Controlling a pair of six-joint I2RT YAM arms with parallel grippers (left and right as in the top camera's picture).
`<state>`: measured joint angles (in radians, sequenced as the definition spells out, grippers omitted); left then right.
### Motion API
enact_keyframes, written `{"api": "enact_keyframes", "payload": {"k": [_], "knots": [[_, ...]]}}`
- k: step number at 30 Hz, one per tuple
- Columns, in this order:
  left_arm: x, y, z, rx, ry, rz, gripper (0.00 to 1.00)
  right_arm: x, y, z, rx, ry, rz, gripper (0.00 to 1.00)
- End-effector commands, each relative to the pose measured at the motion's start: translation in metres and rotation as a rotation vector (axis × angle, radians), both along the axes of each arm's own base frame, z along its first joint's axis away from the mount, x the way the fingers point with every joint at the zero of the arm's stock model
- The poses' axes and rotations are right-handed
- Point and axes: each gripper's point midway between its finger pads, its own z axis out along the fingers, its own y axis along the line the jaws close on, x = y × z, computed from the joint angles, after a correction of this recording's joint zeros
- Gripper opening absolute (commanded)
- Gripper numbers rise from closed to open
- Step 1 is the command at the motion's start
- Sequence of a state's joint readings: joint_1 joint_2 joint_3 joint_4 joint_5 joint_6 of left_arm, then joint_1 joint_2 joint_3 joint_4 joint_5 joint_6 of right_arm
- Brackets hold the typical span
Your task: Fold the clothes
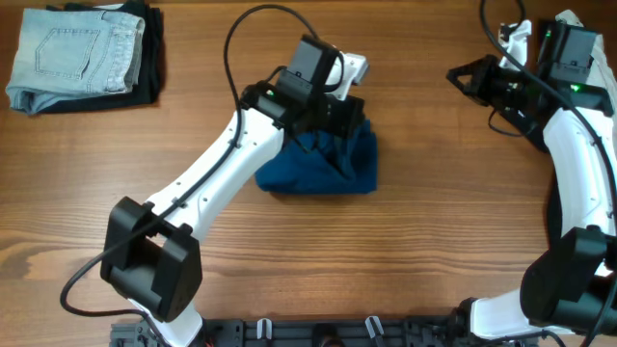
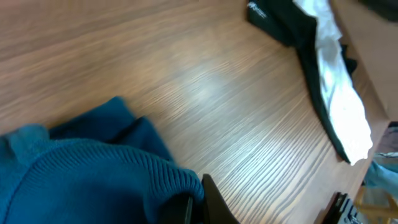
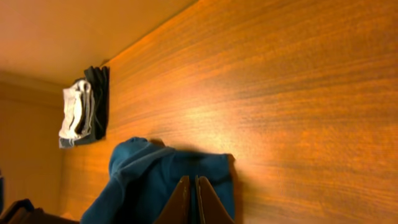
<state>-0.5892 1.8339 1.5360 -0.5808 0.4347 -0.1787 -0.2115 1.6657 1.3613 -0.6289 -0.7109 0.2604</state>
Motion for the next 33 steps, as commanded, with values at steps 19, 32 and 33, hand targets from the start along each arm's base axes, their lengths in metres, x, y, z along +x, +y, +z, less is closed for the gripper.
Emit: {"api": "enact_keyframes", "payload": {"k": [19,32,33], "knots": [[0.028,0.044,0.08,-0.085,-0.178,0.126,1.0,-0.003,0.008,-0.001,-0.021,-0.027,0.071,0.04],[0.035,0.227,0.104,0.0,-0.082,0.529,1.0,-0.041,0.115,-0.073,-0.276,0.122,0.416,0.47],[0.035,0.234,0.1,0.01,-0.065,0.546,1.0,-0.044,0.121,-0.081,-0.311,0.135,0.438,0.5]]}}
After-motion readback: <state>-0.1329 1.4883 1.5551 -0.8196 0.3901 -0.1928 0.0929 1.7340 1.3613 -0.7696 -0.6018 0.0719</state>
